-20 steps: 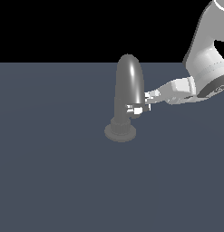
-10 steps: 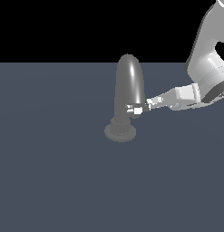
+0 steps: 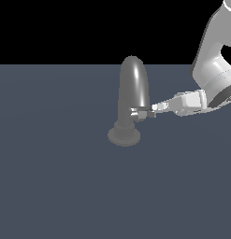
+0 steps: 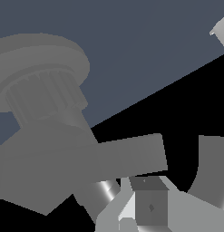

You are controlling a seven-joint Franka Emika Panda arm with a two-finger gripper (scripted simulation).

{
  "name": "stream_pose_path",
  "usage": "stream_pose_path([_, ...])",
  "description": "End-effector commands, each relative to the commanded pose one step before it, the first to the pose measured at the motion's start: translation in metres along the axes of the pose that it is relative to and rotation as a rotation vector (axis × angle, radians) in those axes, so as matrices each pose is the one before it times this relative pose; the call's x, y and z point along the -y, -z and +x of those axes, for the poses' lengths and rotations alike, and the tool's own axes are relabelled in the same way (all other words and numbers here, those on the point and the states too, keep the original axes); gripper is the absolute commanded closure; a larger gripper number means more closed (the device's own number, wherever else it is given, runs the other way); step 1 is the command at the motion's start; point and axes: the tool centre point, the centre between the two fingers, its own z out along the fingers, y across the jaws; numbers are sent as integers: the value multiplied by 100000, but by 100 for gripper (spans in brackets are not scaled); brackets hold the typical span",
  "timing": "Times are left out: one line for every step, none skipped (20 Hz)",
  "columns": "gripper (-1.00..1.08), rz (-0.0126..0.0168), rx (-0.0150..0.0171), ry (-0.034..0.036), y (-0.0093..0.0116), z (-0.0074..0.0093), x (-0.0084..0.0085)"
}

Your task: Turn on the faucet by rotating a designated handle.

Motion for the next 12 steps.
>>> stream_pose_path([108, 278, 1256, -3640, -71, 3435, 734])
stream_pose_path([108, -24, 95, -249, -4, 615, 212])
stream_pose_path([108, -23, 95, -249, -3, 607, 211])
stream_pose_path([108, -22, 92, -241, -3, 595, 206])
stream_pose_path([108, -22, 92, -241, -2, 586, 205])
stream_pose_path([108, -20, 88, -232, -2, 573, 200])
stream_pose_path([108, -19, 88, -232, 0, 563, 198])
stream_pose_path([108, 0, 0, 0, 0, 0, 0])
stream_pose_path([108, -927, -2124, 6958, 31, -4750, -747])
stream_pose_path([108, 35, 84, -270, -4, 260, 245])
stream_pose_path([108, 35, 84, -270, -4, 258, 243])
stream_pose_path([108, 35, 84, -270, -3, 256, 241])
